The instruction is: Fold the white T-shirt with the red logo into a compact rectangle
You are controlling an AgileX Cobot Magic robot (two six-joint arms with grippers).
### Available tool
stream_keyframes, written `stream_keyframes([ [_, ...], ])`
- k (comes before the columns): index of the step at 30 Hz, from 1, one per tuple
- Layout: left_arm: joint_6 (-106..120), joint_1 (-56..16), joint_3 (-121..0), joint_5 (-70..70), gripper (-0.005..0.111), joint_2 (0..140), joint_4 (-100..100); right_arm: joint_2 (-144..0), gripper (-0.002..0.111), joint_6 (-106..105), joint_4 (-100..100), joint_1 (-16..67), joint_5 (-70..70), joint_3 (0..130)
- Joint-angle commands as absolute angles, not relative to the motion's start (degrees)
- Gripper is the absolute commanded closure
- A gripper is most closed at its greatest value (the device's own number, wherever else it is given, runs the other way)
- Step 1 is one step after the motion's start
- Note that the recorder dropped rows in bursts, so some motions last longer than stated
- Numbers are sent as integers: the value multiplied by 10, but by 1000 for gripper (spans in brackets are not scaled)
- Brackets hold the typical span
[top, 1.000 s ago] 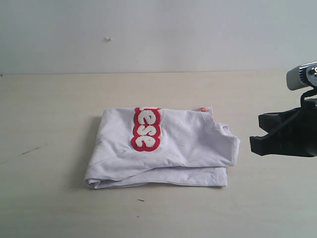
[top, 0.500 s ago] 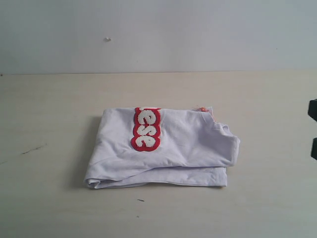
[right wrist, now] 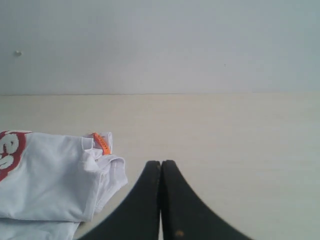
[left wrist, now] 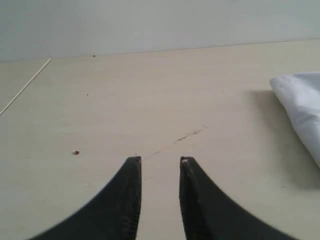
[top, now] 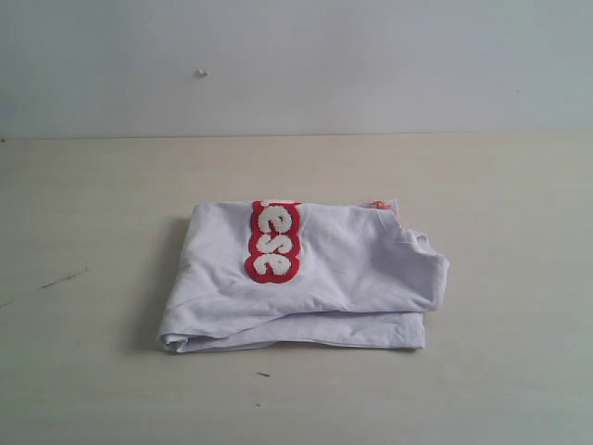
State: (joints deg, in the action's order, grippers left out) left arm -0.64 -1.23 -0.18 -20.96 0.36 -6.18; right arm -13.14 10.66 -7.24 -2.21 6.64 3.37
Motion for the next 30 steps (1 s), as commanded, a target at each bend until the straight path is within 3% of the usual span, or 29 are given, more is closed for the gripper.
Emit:
stream_keyframes([
  [1,-7,-11,0,-207,79,0,-56,-84,108,106,-75,-45,63,11],
  [25,-7,-11,0,-207,79,0,-56,-36,108,106,-72,-50,133,0],
  [30,-7,-11,0,-207,79,0,-56,-36,108,-26,37,-50,97,0],
])
